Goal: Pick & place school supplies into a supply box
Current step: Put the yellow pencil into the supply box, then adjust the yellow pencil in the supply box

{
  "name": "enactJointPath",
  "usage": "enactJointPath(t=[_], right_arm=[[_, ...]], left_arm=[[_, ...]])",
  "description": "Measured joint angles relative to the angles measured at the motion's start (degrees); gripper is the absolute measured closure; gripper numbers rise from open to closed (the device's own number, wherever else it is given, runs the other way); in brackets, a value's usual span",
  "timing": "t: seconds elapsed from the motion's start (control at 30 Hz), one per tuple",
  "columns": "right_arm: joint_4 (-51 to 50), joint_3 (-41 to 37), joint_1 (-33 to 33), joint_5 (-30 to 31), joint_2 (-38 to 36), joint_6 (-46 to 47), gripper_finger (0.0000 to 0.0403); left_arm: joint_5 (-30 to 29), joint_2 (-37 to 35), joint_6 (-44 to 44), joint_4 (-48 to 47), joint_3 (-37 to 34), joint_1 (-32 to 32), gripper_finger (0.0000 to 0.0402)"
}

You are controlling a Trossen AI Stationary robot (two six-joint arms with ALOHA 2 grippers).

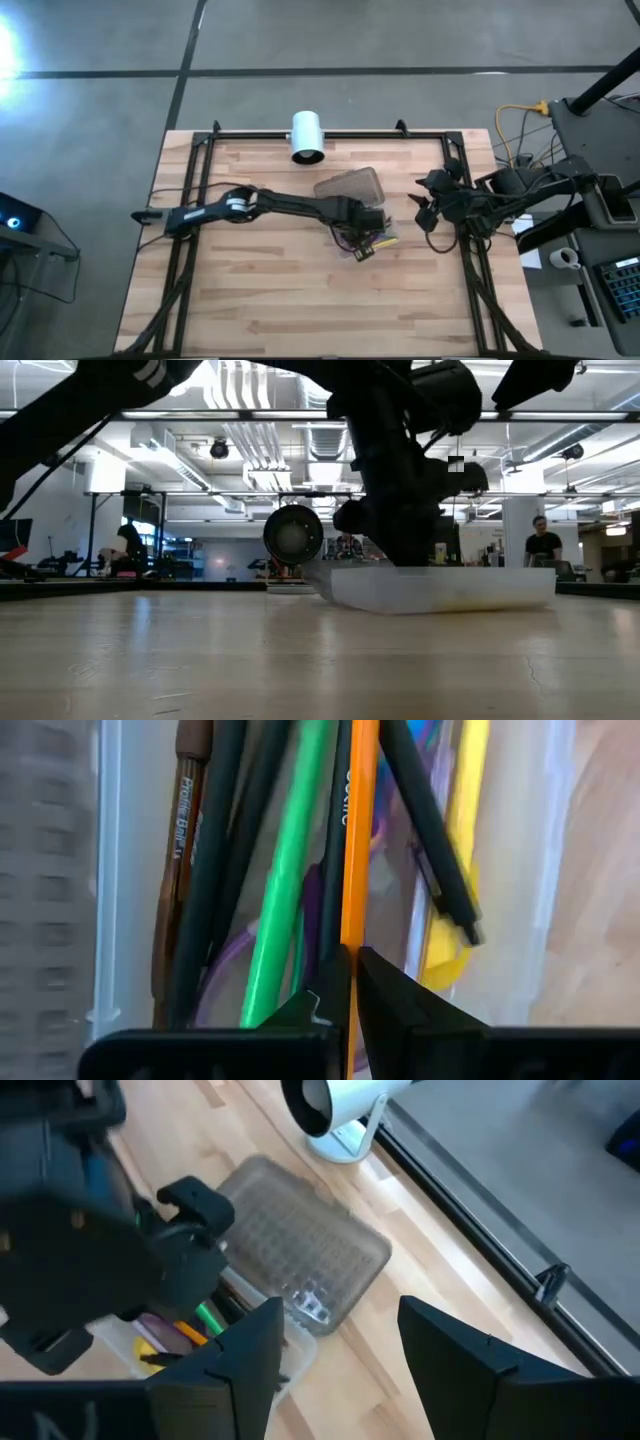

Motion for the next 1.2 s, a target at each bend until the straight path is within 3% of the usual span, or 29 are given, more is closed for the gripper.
enactJointPath(t=[0.1, 0.3, 0.63, 0.8, 0.97, 1.2], right_arm=[[-0.2, -0.2, 0.0, 0.0, 0.5, -0.3, 0.0211], [-1.0, -0.6, 0.0, 0.0, 1.2, -0.4, 0.0211], [-1.0, -0.6, 0.2, -0.1, 1.3, -0.5, 0.0211], [-1.1, -0.6, 0.2, -0.7, 1.3, -0.5, 0.0211], [-0.9, -2.0, 0.1, -6.6, 2.6, -0.3, 0.0211], [3.0, -7.4, 0.1, -13.3, 9.9, -0.3, 0.0211]], left_arm=[[2.6, -1.1, -2.8, 2.8, -2.4, 0.3, 0.0401], [-0.7, -2.2, -3.4, 5.2, -1.0, 0.2, 0.0394], [-2.1, -3.6, -3.1, 0.3, 1.1, -0.1, 0.0287], [-3.9, -4.0, -3.2, -2.4, -0.3, -1.0, 0.0267], [-6.5, -6.0, -2.0, -1.4, 0.0, -2.4, 0.0265], [-9.6, -6.4, -0.1, 2.5, -3.0, -4.1, 0.0265]])
